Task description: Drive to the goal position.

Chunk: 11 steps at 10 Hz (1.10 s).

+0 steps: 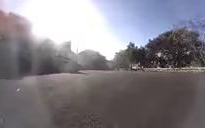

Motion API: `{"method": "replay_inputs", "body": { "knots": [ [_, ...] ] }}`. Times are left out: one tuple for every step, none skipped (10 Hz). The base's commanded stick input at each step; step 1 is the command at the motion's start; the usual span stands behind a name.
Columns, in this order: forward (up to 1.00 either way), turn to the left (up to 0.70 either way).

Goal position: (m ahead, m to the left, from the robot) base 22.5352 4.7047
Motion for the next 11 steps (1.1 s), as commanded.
{"method": "replay_inputs", "body": {
  "knots": [
    [0.7, 0.35],
    [0.7, 0.35],
    [0.7, 0.35],
    [0.7, 0.0],
    [0.7, 0.0],
    [0.7, 0.0],
    [0.7, 0.0],
    [0.7, 0.0],
    [0.7, 0.0],
    [0.7, 0.0],
    [0.7, 0.0]
  ]
}}
